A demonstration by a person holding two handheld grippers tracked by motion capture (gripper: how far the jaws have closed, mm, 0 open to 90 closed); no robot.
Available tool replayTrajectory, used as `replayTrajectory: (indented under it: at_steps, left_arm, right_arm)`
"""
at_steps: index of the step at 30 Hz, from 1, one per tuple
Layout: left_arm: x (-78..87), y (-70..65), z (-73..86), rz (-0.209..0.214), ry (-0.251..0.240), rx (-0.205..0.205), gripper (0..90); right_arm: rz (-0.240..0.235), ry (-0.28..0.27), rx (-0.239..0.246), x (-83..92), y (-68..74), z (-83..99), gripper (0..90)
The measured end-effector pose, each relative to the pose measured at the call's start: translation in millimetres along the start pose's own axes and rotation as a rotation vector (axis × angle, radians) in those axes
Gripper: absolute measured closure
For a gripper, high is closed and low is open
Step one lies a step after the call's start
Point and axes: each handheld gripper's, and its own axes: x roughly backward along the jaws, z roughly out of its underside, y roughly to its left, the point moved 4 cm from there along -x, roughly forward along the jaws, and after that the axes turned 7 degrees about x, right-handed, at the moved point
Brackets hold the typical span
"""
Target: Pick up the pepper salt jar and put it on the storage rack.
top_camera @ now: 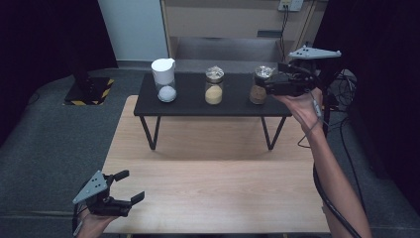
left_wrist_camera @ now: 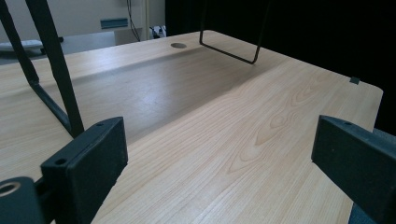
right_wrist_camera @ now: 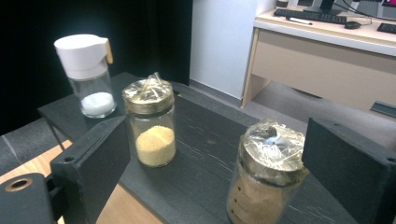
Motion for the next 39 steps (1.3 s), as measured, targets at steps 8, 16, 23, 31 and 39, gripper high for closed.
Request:
replayTrajectory:
  at_steps: [8,16,23,31,39]
  left_arm:
    - [0.3,-0.5,-0.2,0.000,0.000,-0.001,2.7]
    - [0.3,-0.3,0.0,0.003,-0.002,0.002,2.7]
    - [0.3,-0.8,-0.2,0.003,-0.002,-0.001,2.7]
    - [0.5,-0.8,-0.3,0.003,-0.003,-0.001,2.7]
    - [0.5,-0.8,-0.3,0.002,-0.002,0.000,2.7]
  right_arm:
    - [-0.023,-0.029,0.028,24.1,13.9,9.1,8.2]
    - [-0.043,-0.044,0.048,49.4,26.2,21.6,8.1]
    - [-0.052,-0.048,0.067,69.0,35.3,31.8,8.0]
    - [-0.058,-0.044,0.086,84.6,46.9,46.9,8.0]
    - [-0.076,-0.049,0.087,95.9,56.0,63.3,8.0]
